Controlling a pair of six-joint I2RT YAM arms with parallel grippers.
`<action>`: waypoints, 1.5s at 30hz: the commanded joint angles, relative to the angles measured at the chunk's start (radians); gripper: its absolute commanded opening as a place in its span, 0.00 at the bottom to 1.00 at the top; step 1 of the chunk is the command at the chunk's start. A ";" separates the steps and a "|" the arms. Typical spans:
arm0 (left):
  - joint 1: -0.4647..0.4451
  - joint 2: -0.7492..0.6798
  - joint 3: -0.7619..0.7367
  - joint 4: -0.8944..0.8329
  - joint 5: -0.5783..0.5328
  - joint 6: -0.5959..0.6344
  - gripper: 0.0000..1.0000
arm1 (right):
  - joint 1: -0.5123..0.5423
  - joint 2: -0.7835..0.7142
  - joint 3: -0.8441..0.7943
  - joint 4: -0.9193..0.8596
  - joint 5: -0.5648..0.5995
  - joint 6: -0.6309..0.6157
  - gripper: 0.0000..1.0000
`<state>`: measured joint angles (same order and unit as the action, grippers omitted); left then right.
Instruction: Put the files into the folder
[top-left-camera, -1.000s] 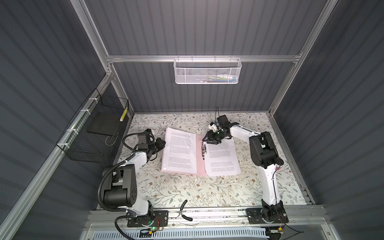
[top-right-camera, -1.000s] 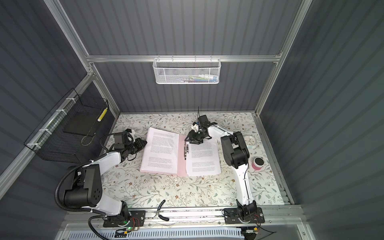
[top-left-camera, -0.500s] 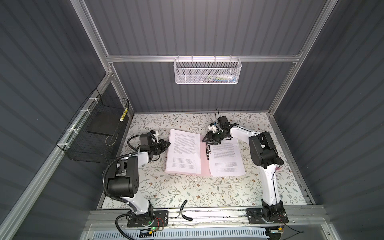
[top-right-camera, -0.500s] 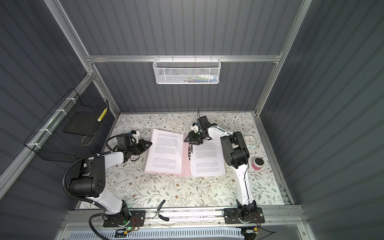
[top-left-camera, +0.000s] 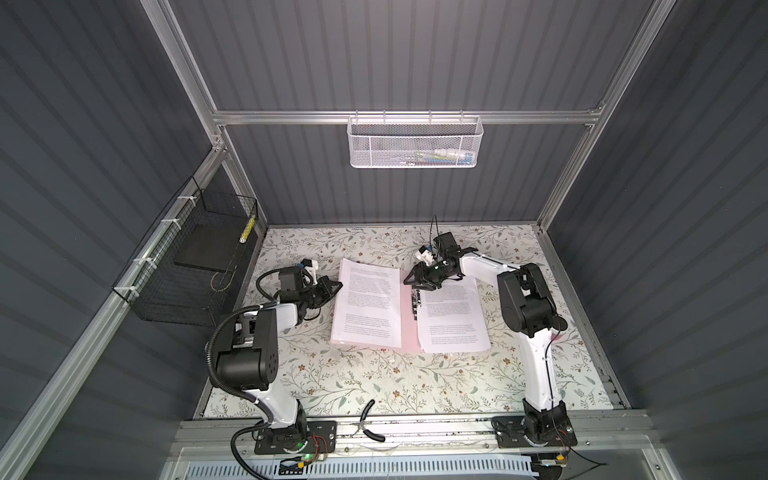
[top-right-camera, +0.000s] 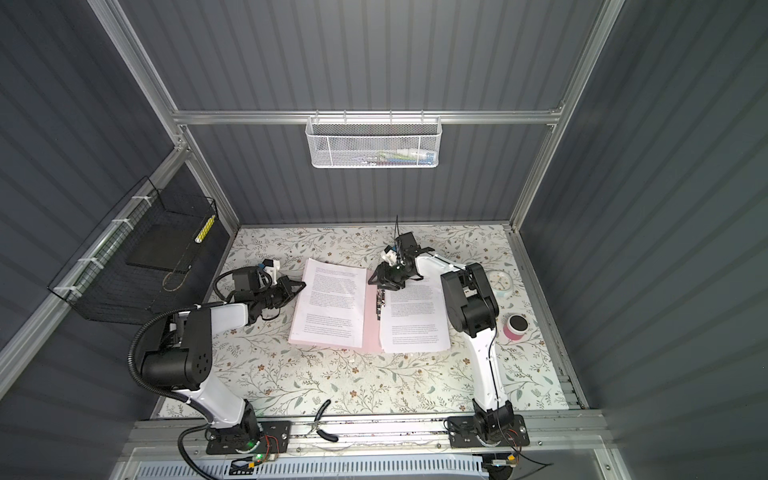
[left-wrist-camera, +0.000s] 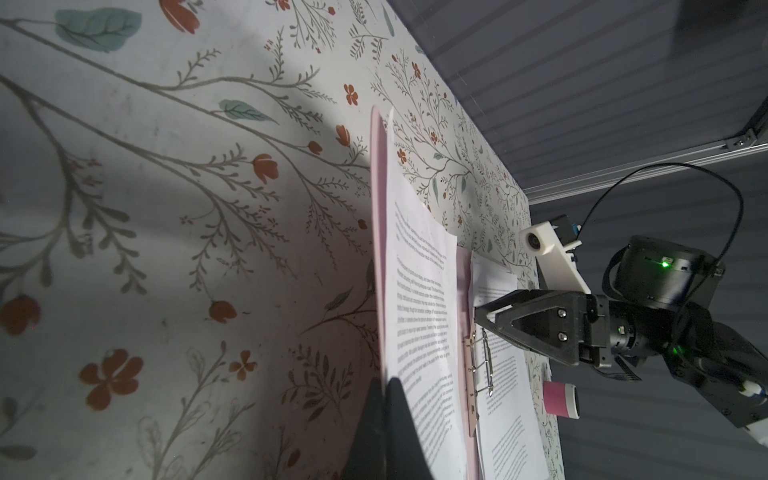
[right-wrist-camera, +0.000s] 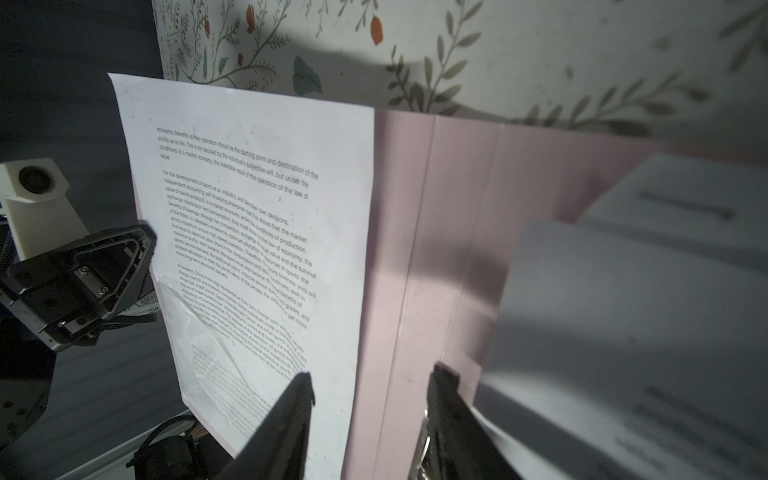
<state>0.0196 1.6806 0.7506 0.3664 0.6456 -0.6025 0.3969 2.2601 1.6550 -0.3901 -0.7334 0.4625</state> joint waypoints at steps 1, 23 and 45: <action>-0.004 -0.048 0.007 -0.086 -0.022 0.068 0.00 | 0.015 -0.029 -0.021 -0.006 0.003 -0.025 0.48; -0.003 -0.078 -0.003 -0.092 -0.037 0.082 0.00 | -0.023 -0.049 -0.030 0.119 -0.125 0.035 0.49; -0.004 -0.073 -0.001 -0.090 -0.041 0.081 0.00 | -0.043 0.012 0.059 -0.089 0.030 -0.077 0.49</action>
<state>0.0193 1.6028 0.7502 0.2951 0.6163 -0.5495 0.3595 2.2505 1.7004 -0.4236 -0.7300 0.4240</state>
